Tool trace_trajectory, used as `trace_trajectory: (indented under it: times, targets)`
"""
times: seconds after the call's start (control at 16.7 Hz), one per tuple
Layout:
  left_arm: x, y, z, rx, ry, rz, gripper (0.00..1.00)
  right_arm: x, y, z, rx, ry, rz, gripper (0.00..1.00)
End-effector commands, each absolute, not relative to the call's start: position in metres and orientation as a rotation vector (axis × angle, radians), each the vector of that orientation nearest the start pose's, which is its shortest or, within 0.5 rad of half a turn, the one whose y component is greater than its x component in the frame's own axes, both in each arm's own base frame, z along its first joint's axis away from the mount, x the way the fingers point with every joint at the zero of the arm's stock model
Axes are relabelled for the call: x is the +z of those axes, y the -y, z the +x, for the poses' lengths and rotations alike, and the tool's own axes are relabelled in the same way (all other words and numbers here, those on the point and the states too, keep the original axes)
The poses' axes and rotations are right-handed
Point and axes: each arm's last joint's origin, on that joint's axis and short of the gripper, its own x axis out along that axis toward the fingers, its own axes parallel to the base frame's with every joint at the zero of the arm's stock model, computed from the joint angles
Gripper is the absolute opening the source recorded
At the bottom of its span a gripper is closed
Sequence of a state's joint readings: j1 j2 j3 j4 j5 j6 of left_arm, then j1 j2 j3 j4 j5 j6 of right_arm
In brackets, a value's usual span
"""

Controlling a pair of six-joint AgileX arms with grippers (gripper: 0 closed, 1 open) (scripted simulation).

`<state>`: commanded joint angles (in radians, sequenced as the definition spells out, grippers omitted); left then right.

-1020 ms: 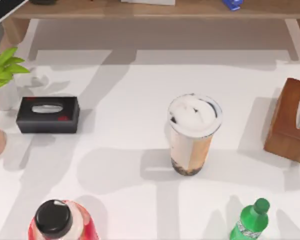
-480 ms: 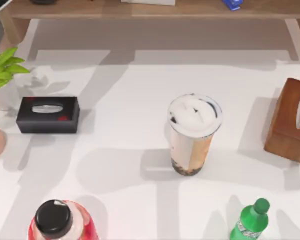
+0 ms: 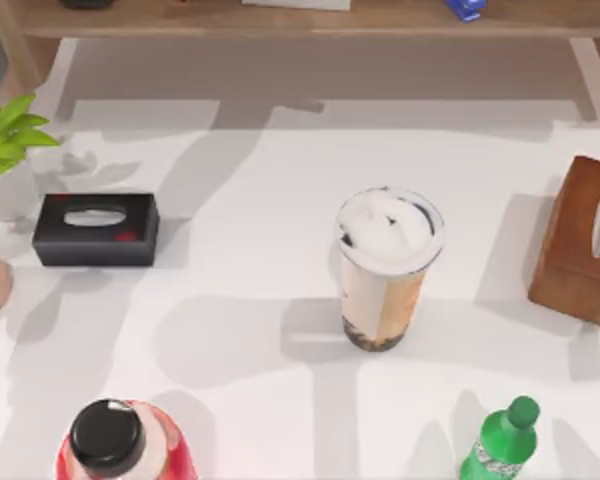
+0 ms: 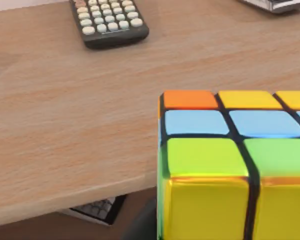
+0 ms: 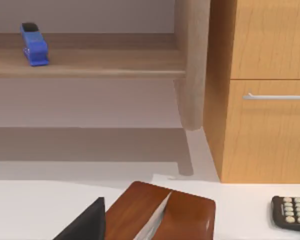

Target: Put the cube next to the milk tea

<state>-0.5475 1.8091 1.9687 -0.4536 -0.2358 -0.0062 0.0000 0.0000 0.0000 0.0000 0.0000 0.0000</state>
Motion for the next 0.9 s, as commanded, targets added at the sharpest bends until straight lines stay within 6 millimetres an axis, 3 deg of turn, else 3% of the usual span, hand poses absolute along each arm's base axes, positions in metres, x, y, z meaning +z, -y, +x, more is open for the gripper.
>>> trace_trajectory:
  times: [0.12, 0.24, 0.42, 0.6, 0.72, 0.9]
  targets:
    - [0.395, 0.204, 0.354, -0.335, -0.491, 0.083, 0.0, 0.16, 0.001, 0.106, 0.0, 0.0, 0.0, 1.0]
    - [0.346, 0.204, 0.352, -0.324, -0.763, 0.054, 0.0, 0.16, 0.001, 0.106, 0.0, 0.0, 0.0, 1.0]
    - [0.264, 0.199, 0.344, -0.21, -1.176, 0.016, 0.0, 0.16, 0.001, 0.106, 0.0, 0.0, 0.0, 1.0]
    - [0.204, 0.196, 0.329, -0.059, -1.471, 0.01, 0.0, 0.16, 0.001, 0.106, 0.0, 0.0, 0.0, 1.0]
    - [0.186, 0.198, 0.321, -0.009, -1.558, 0.024, 0.0, 0.16, 0.001, 0.106, 0.0, 0.0, 0.0, 1.0]
    - [0.184, 0.198, 0.32, -0.003, -1.567, 0.027, 0.0, 0.16, 0.001, 0.106, 0.0, 0.0, 0.0, 1.0]
